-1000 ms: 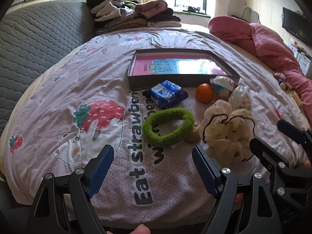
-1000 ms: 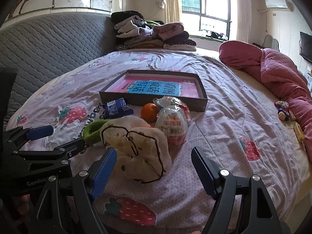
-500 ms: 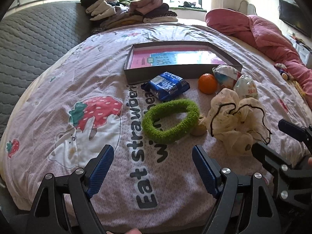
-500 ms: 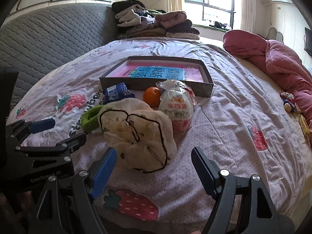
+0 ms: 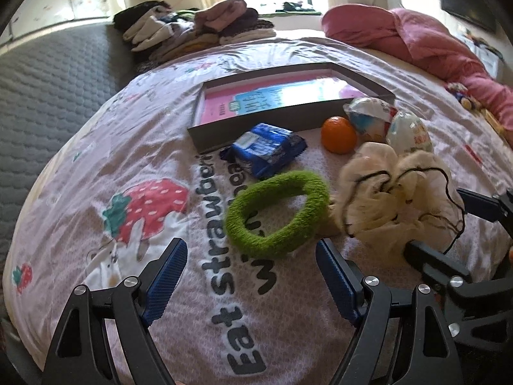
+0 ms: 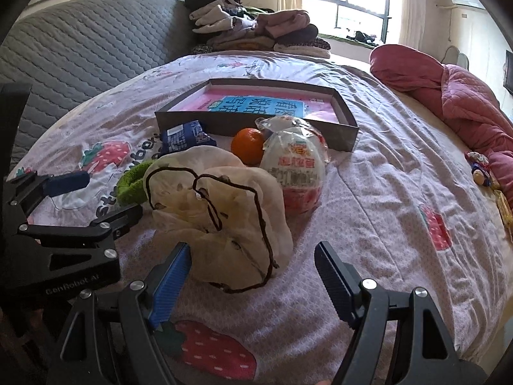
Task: Organize objects
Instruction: 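Move the left tool toward the green fuzzy hair tie, then grasp the green hair tie with the left tool while the right tool grasps the cream bath puff, then carry the hair tie and bath puff over the pink box with both tools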
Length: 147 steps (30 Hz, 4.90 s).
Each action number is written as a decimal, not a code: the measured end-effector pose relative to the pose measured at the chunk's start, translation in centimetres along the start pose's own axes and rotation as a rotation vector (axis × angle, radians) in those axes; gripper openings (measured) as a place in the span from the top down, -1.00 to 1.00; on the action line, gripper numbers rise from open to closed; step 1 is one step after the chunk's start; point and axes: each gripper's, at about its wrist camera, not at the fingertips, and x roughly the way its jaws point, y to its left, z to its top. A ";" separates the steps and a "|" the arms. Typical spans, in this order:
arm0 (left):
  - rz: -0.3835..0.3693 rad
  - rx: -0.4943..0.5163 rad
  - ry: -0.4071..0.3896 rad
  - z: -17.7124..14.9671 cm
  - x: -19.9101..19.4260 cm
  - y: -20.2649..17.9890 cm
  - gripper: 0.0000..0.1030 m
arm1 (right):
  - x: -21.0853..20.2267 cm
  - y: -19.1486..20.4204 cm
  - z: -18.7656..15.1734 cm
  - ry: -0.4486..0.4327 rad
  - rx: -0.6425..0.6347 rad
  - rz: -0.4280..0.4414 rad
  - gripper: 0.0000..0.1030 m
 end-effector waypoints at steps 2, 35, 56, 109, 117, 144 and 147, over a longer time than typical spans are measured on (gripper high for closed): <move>-0.012 0.008 0.012 0.2 0.4 -0.1 -0.61 | 0.4 0.1 0.0 0.013 -0.001 0.007 -0.52; -0.229 -0.083 0.065 1.0 1.5 1.3 0.67 | 0.0 -0.3 0.1 -0.020 0.049 0.165 0.80; -0.307 -0.131 -0.023 2.2 -1.6 1.1 0.71 | -3.1 0.0 1.6 -0.155 0.009 0.175 0.84; -0.238 -0.224 -0.191 12.9 -3.1 4.1 0.71 | -2.1 -2.5 12.3 -0.313 -0.029 0.120 0.84; -0.242 -0.217 -0.199 16.0 -2.1 4.8 0.71 | -0.5 -3.4 14.6 -0.312 -0.030 0.071 0.84; -0.149 -0.223 -0.057 20.3 9.6 7.1 0.71 | 9.1 -7.9 18.6 -0.119 -0.006 0.018 0.84; -0.169 -0.244 -0.009 19.9 11.4 7.6 0.71 | 10.5 -8.9 18.3 -0.078 0.014 0.021 0.84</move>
